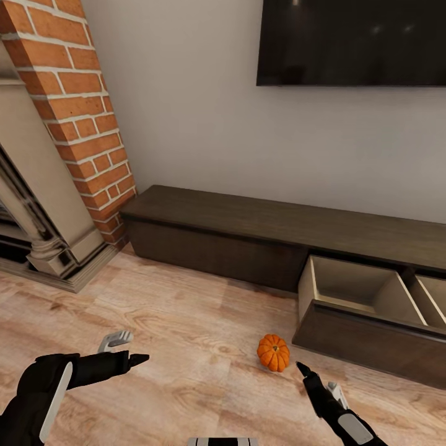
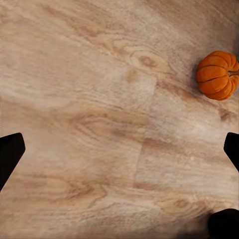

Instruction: Place each of the two pumpkins and all three candles from the living room inside a cabinet in the living room (use any cabinet), then make sure every cabinet is closed, and position the cauldron so it is next to a table in the living room.

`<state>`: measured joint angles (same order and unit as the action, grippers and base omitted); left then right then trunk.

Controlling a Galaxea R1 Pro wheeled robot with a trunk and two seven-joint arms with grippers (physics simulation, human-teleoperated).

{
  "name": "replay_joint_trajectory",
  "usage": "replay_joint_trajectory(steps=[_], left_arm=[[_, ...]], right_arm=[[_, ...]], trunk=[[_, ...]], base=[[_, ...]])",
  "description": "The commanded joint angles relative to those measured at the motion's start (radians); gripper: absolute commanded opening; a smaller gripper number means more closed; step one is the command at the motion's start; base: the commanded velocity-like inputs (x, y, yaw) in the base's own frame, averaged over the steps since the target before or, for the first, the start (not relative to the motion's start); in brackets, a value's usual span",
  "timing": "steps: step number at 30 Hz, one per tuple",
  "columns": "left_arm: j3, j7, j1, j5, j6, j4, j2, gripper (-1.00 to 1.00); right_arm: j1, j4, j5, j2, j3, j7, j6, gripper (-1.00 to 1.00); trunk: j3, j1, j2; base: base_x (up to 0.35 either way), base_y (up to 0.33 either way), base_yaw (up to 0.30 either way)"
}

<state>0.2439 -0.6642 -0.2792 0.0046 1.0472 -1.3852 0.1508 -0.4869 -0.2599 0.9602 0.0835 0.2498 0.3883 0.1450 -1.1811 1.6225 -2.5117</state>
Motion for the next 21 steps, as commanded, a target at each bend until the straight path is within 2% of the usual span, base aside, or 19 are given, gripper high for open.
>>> replay_joint_trajectory(steps=[1, 8, 21], left_arm=[[0.000, 0.000, 0.000, 0.000, 0.000, 0.000, 0.000, 1.00], [0.004, 0.000, 0.000, 0.000, 0.000, 0.000, 0.002, 1.00], [0.013, 0.001, 0.000, -0.001, 0.000, 0.000, 0.001, 1.00]], right_arm=[[-0.007, 0.000, -0.001, 0.000, -0.001, -0.003, 0.000, 1.00], [-0.034, 0.001, -0.005, -0.006, -0.009, -0.009, 0.000, 1.00], [-0.036, 0.002, -0.006, -0.011, -0.010, -0.009, -0.001, 1.00]], trunk=[[0.000, 0.000, 0.000], [0.000, 0.000, 0.000], [0.000, 0.000, 0.000]], base=[[0.000, 0.000, 0.000], [0.012, 0.004, 0.000], [0.127, 0.075, 0.000]])
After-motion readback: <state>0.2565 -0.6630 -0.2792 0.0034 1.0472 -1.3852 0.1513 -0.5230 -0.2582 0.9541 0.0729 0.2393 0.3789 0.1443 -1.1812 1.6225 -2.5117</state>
